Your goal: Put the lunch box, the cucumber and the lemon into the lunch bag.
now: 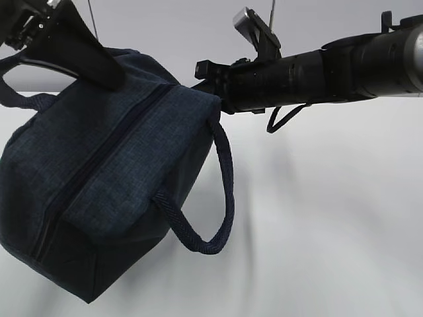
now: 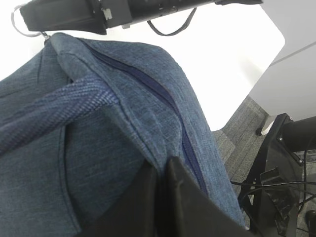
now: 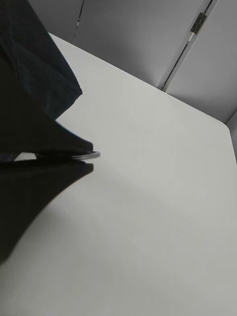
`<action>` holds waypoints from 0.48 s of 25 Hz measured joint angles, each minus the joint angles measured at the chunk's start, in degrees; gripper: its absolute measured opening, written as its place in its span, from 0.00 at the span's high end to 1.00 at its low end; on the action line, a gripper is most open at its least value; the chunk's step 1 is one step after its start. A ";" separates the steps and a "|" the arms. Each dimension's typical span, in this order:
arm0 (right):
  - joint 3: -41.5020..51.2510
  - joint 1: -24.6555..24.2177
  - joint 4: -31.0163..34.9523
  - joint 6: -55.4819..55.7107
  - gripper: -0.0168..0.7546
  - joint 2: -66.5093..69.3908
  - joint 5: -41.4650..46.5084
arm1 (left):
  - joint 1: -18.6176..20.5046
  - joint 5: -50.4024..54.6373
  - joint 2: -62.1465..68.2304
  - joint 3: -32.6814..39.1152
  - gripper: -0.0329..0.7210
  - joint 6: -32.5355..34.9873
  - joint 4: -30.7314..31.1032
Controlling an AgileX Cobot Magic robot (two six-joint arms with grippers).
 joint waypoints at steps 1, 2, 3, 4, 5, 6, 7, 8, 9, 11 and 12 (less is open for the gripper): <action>0.00 -0.29 0.29 -0.37 0.98 0.00 0.87 | 0.00 0.00 0.00 0.00 0.96 0.00 0.13; 0.00 -0.74 1.19 -1.40 0.97 0.09 1.89 | 0.00 0.00 0.00 0.00 0.96 0.00 0.13; 0.00 -1.45 2.10 -2.45 0.96 0.21 2.89 | 0.00 0.11 0.00 0.00 0.96 0.00 0.13; 0.00 -2.20 3.40 -3.65 0.93 0.32 3.94 | 0.00 0.23 0.00 0.00 0.96 0.00 0.13; 0.00 -3.16 4.69 -4.69 0.89 0.34 4.19 | 0.00 0.79 0.00 0.00 0.96 0.05 0.03; 0.00 -4.14 5.48 -5.31 0.82 0.56 4.63 | 0.00 1.37 0.00 0.00 0.96 0.16 -0.07; 0.00 -5.26 5.88 -5.67 0.77 0.79 5.28 | 0.00 1.95 0.00 0.00 0.96 0.20 -0.10; -0.04 -6.33 6.01 -5.91 0.70 0.89 6.29 | 0.00 2.31 0.00 0.00 0.96 0.20 -0.10; -0.30 -7.26 6.13 -5.91 0.63 0.89 7.82 | 0.00 2.64 0.24 0.00 0.96 0.20 -0.10; -1.03 -9.27 6.22 -6.04 0.55 0.89 11.32 | 0.00 3.05 0.93 0.00 0.96 0.20 -0.10; -1.54 -10.05 6.22 -5.87 0.54 0.89 13.06 | 0.00 3.08 1.35 0.00 0.96 0.20 -0.10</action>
